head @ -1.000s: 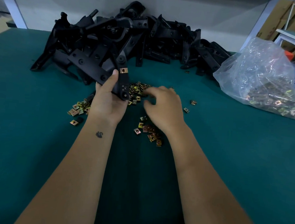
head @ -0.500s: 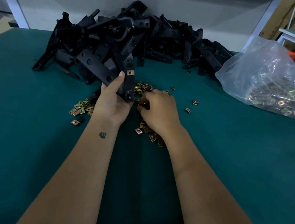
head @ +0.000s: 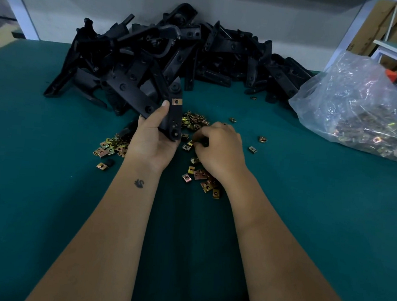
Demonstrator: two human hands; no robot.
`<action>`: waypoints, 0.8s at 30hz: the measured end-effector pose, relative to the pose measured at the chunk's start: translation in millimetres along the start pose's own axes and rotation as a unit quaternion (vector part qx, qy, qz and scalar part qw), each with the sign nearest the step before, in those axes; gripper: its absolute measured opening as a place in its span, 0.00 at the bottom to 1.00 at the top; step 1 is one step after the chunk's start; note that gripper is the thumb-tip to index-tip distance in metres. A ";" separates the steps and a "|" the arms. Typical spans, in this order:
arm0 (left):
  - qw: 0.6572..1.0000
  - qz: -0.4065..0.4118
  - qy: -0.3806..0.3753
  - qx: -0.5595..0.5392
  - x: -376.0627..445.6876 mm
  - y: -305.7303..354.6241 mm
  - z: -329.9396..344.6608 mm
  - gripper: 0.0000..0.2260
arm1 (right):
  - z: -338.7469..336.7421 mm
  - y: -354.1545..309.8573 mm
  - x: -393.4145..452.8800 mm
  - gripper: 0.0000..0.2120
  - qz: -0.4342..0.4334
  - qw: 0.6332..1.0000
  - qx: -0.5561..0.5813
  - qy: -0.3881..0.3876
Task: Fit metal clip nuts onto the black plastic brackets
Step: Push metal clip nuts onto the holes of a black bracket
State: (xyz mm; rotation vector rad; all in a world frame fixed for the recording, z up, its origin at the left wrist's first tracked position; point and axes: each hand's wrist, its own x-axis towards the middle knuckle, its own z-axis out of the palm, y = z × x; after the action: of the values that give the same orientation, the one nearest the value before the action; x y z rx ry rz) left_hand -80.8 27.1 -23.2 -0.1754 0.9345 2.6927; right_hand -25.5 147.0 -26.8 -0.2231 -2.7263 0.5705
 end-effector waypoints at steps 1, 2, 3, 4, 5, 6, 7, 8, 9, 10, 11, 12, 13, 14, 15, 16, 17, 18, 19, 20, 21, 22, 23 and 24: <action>1.000 -0.002 -0.002 -0.001 -0.2 0.0 0.1 0.15 | -0.3 -0.7 -0.1 0.09 0.000 1.000 0.006 0.004; 1.000 -0.003 -0.002 -0.002 -0.5 0.0 0.3 0.16 | -0.7 -1.1 -0.3 0.09 -0.001 1.000 0.009 0.007; 1.000 -0.004 -0.002 -0.003 -0.8 0.0 0.6 0.16 | -0.9 -1.4 -0.3 0.09 -0.003 1.000 0.010 0.010; 1.000 -0.004 -0.001 -0.004 -1.1 0.1 1.0 0.17 | -1.2 -1.6 -0.1 0.11 -0.006 1.000 0.011 0.011; 1.000 -0.003 0.002 -0.005 -1.4 0.3 1.6 0.18 | -1.2 -1.7 -0.1 0.12 -0.010 1.000 0.010 0.007; 1.000 -0.003 0.004 -0.007 -1.4 0.4 1.9 0.19 | -1.0 -1.6 -0.1 0.13 -0.015 1.000 0.005 -0.001; 1.000 -0.003 0.004 -0.008 -1.6 0.4 2.3 0.19 | -0.6 -1.3 -0.2 0.13 -0.019 1.000 -0.001 -0.009; 1.000 -0.005 0.003 -0.009 -1.5 0.6 2.3 0.18 | -0.3 -0.9 -0.3 0.13 -0.022 1.000 -0.006 -0.015; 1.000 -0.006 0.002 -0.008 -1.6 0.4 2.2 0.16 | -0.1 -0.5 -0.3 0.11 -0.023 1.000 -0.006 -0.016; 1.000 -0.008 0.001 -0.008 -1.8 0.5 2.1 0.15 | -0.3 -0.3 -0.4 0.09 -0.023 1.000 -0.004 -0.013; 1.000 -0.009 0.001 -0.007 -1.9 0.6 2.2 0.15 | -0.7 -0.4 -0.5 0.07 -0.023 1.000 0.001 -0.008; 1.000 -0.008 0.001 -0.005 -2.1 0.7 2.1 0.15 | -1.1 -0.9 -0.8 0.05 -0.020 1.000 0.012 -0.002; 1.000 -0.005 0.000 -0.001 -2.5 0.7 2.3 0.15 | -1.5 -1.7 -1.4 0.04 -0.014 0.999 0.036 0.003; 1.000 -0.001 0.001 0.004 -2.7 0.6 2.4 0.15 | -2.3 -2.8 -1.9 0.03 -0.002 0.997 0.079 0.009; 1.000 0.005 0.002 0.010 -2.8 0.6 2.5 0.14 | -3.4 -4.2 -2.4 0.05 0.014 0.991 0.134 0.020; 1.000 0.010 0.003 0.017 -2.8 0.7 2.4 0.14 | -4.8 -5.0 -2.4 0.07 0.032 0.981 0.190 0.033; 1.000 0.014 0.002 0.025 -2.8 0.6 2.4 0.13 | -6.3 -5.6 -1.9 0.09 0.048 0.969 0.237 0.047; 0.999 0.014 0.000 0.032 -2.9 0.7 2.3 0.12 | -7.9 -5.8 -0.9 0.10 0.061 0.958 0.276 0.057; 0.999 0.013 -0.001 0.039 -3.0 0.6 2.3 0.12 | -9.1 -5.7 0.2 0.12 0.072 0.947 0.308 0.060; 0.999 0.011 -0.002 0.043 -3.3 0.5 2.4 0.12 | -10.2 -4.9 1.2 0.13 0.080 0.936 0.337 0.060; 0.999 0.009 -0.002 0.043 -3.7 0.4 2.5 0.12 | -11.2 -3.9 2.2 0.13 0.087 0.925 0.365 0.058; 0.999 0.007 -0.002 0.040 -4.1 0.1 2.7 0.13 | -12.1 -3.2 2.8 0.12 0.095 0.914 0.390 0.056; 0.999 0.005 -0.003 0.036 -4.7 -0.2 3.2 0.13 | -13.0 -2.8 3.0 0.11 0.101 0.902 0.415 0.054; 0.999 0.004 -0.004 0.032 -5.2 -0.4 3.6 0.13 | -13.7 -2.6 3.2 0.10 0.107 0.891 0.439 0.054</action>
State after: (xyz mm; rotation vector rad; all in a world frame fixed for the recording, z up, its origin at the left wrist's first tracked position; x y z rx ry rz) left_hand -75.8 28.4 -19.5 -0.1491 1.0192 2.6645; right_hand -23.7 150.3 -13.0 -0.2989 -2.0749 1.7020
